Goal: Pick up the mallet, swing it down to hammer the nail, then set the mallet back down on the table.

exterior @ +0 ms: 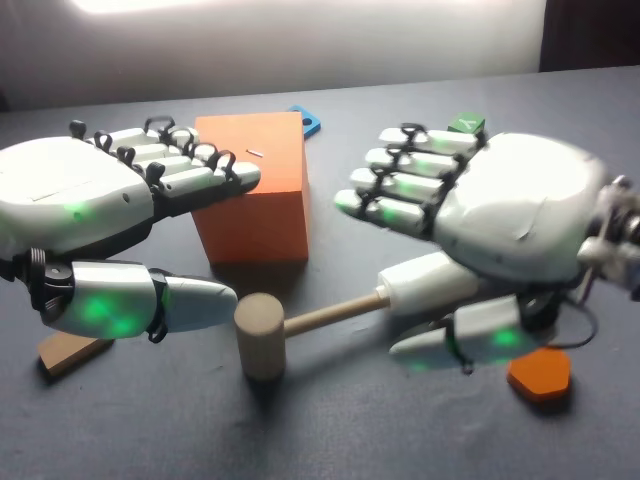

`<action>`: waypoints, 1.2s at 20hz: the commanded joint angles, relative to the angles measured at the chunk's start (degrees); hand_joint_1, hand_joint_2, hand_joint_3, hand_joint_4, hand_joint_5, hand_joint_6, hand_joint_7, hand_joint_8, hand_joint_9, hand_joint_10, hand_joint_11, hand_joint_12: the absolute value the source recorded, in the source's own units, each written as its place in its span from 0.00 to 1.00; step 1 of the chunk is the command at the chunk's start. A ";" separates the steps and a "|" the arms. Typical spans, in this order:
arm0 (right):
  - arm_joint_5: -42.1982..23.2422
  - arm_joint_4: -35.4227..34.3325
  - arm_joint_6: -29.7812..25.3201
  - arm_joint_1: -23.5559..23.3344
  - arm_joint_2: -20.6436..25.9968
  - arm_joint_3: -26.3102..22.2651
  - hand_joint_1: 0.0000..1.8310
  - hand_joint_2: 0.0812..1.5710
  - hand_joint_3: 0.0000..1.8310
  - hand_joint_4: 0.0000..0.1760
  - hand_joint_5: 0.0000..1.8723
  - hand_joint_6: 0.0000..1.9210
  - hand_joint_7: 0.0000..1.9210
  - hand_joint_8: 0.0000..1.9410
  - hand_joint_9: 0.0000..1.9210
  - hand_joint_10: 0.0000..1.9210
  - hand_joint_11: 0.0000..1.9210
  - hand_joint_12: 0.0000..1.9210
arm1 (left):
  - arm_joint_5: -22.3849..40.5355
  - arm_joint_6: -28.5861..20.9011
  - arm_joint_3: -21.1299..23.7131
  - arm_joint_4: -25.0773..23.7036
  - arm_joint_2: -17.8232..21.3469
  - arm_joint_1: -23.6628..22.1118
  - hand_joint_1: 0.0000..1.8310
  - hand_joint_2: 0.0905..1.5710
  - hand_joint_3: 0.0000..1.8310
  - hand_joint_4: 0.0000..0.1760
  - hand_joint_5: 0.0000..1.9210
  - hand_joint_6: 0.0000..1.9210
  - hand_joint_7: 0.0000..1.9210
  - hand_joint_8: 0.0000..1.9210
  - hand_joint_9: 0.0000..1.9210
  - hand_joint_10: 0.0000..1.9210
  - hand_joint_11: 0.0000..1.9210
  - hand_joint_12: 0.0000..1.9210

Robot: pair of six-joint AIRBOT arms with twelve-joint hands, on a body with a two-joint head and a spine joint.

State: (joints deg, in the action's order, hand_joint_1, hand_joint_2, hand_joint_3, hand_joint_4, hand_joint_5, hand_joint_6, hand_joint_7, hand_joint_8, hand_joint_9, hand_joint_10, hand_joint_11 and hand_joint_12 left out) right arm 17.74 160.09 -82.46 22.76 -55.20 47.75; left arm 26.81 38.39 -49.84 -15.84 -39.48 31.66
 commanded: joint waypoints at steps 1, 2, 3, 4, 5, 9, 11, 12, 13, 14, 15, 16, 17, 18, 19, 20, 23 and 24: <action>2.69 -0.51 -0.08 -1.22 0.96 -0.48 0.05 0.65 0.00 0.00 0.05 0.67 0.04 0.85 0.07 0.86 0.01 0.91 | 5.93 -0.67 0.13 0.55 0.48 -0.52 0.10 0.76 0.00 0.00 0.05 0.93 0.09 0.91 0.09 0.91 0.01 0.93; -0.26 -3.73 -0.10 -2.89 3.24 -1.34 0.06 0.65 0.00 0.06 0.04 0.93 0.04 0.97 0.09 0.97 0.08 0.98 | 5.93 -0.77 0.30 0.52 0.48 -0.55 0.12 0.75 0.00 0.00 0.08 0.99 0.05 0.98 0.11 0.98 0.10 0.99; -3.14 -6.59 -0.11 -4.06 5.52 -2.13 0.08 0.65 0.00 0.14 0.07 0.99 0.04 0.99 0.08 0.99 0.14 1.00 | 5.93 -0.77 0.44 0.52 0.48 -0.66 0.09 0.76 0.00 0.00 0.07 1.00 0.02 1.00 0.08 1.00 0.12 1.00; -4.71 -8.27 -0.13 -4.49 7.33 -2.78 0.07 0.65 0.00 0.00 0.19 1.00 0.15 1.00 0.18 1.00 0.25 1.00 | 5.93 -0.77 0.55 0.52 0.48 -0.70 0.04 0.78 0.01 0.00 0.22 1.00 0.26 1.00 0.22 1.00 0.21 1.00; -5.53 -9.05 -0.14 -4.70 9.54 -3.69 0.08 0.64 0.00 0.00 0.48 1.00 0.49 1.00 0.48 1.00 0.51 1.00 | 5.93 -0.65 0.67 0.52 0.48 -0.77 0.05 0.78 0.00 0.00 0.54 1.00 0.60 1.00 0.56 1.00 0.47 1.00; -6.15 -9.08 -1.08 -4.70 15.37 -6.00 0.39 0.85 0.01 0.46 0.79 1.00 0.87 1.00 0.89 1.00 0.89 1.00 | 5.92 0.91 1.40 0.52 0.49 -1.10 0.61 0.84 0.00 0.42 0.84 1.00 0.88 1.00 0.92 1.00 0.95 1.00; -6.25 -9.08 -1.06 -4.61 15.40 -6.02 0.52 0.91 0.01 0.93 0.77 1.00 0.85 1.00 0.87 1.00 0.87 1.00 | 5.73 1.82 1.91 0.53 0.46 -1.43 0.68 0.85 0.00 0.81 0.85 1.00 0.87 1.00 0.90 1.00 0.93 1.00; -6.25 -9.08 -1.06 -4.62 15.21 -6.02 0.51 0.92 0.01 0.99 0.77 1.00 0.84 1.00 0.86 1.00 0.86 1.00 | 5.31 2.29 2.03 0.53 0.43 -1.63 0.66 0.86 0.00 0.86 0.84 1.00 0.87 1.00 0.90 1.00 0.91 1.00; -6.26 -9.08 -1.06 -4.83 14.97 -6.03 0.50 0.93 0.01 1.00 0.78 1.00 0.84 1.00 0.86 1.00 0.86 1.00 | 5.26 2.97 2.09 0.53 0.39 -1.84 0.65 0.86 0.00 0.86 0.84 1.00 0.86 1.00 0.89 1.00 0.90 1.00; -6.42 -9.08 -1.06 -5.15 14.80 -6.03 0.47 0.94 0.01 1.00 0.78 1.00 0.84 1.00 0.86 1.00 0.85 1.00 | 5.49 3.33 2.07 0.53 0.28 -2.00 0.64 0.86 0.01 0.86 0.84 1.00 0.86 1.00 0.89 1.00 0.91 1.00; -6.48 -9.08 -1.10 -5.31 14.72 -6.03 0.47 0.94 0.01 1.00 0.78 1.00 0.84 1.00 0.86 1.00 0.84 1.00 | 5.86 3.70 2.05 0.53 0.13 -2.26 0.64 0.87 0.01 0.86 0.84 1.00 0.86 1.00 0.89 1.00 0.91 1.00; -6.48 -9.08 -1.19 -5.32 14.71 -6.03 0.47 0.94 0.01 1.00 0.78 1.00 0.84 1.00 0.86 1.00 0.84 1.00 | 5.99 4.04 2.09 0.53 -0.04 -2.59 0.64 0.87 0.01 0.86 0.84 1.00 0.86 1.00 0.89 1.00 0.91 1.00; -6.54 -9.08 -1.20 -5.23 14.70 -6.02 0.48 0.94 0.00 1.00 0.76 1.00 0.84 1.00 0.86 1.00 0.86 1.00 | 6.00 4.54 2.25 0.52 -0.24 -3.00 0.64 0.86 0.00 0.85 0.83 1.00 0.86 1.00 0.89 1.00 0.89 1.00; -6.57 -9.08 -1.11 -5.06 14.61 -6.02 0.49 0.93 0.00 1.00 0.77 1.00 0.84 1.00 0.86 1.00 0.87 1.00 | 6.02 4.79 2.40 0.52 -0.42 -3.14 0.65 0.85 0.00 0.85 0.82 1.00 0.85 1.00 0.88 1.00 0.89 1.00; -6.57 -9.08 -0.70 -4.99 14.49 -6.02 0.49 0.93 0.00 1.00 0.77 1.00 0.83 1.00 0.85 1.00 0.86 1.00 | 6.36 4.88 2.50 0.52 -0.60 -3.12 0.65 0.85 0.00 0.84 0.82 1.00 0.85 1.00 0.88 1.00 0.90 1.00; -6.56 -9.07 -0.26 -4.99 14.43 -6.02 0.48 0.94 0.00 1.00 0.77 1.00 0.83 1.00 0.86 1.00 0.86 1.00 | 6.62 4.92 2.56 0.52 -0.81 -3.10 0.66 0.85 0.00 0.81 0.82 1.00 0.85 1.00 0.88 1.00 0.90 1.00; -6.50 -9.07 0.83 -5.05 14.43 -6.03 0.49 0.93 0.00 1.00 0.77 1.00 0.83 1.00 0.86 1.00 0.87 1.00 | 7.18 4.92 2.98 0.52 -1.29 -3.05 0.64 0.86 0.00 0.77 0.82 1.00 0.85 1.00 0.87 1.00 0.88 1.00; -6.33 -9.07 1.03 -5.08 14.44 -6.03 0.49 0.93 0.00 1.00 0.77 1.00 0.83 1.00 0.85 1.00 0.86 1.00 | 7.20 4.92 3.20 0.52 -1.37 -3.05 0.64 0.85 0.00 0.75 0.82 1.00 0.85 1.00 0.87 1.00 0.88 1.00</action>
State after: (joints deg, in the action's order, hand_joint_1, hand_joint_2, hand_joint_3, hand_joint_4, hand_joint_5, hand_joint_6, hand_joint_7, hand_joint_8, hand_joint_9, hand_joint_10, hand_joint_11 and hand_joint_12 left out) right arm 6.46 150.67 -81.82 18.28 -40.93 41.76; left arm 27.90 43.35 -46.70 -15.86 -40.93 29.15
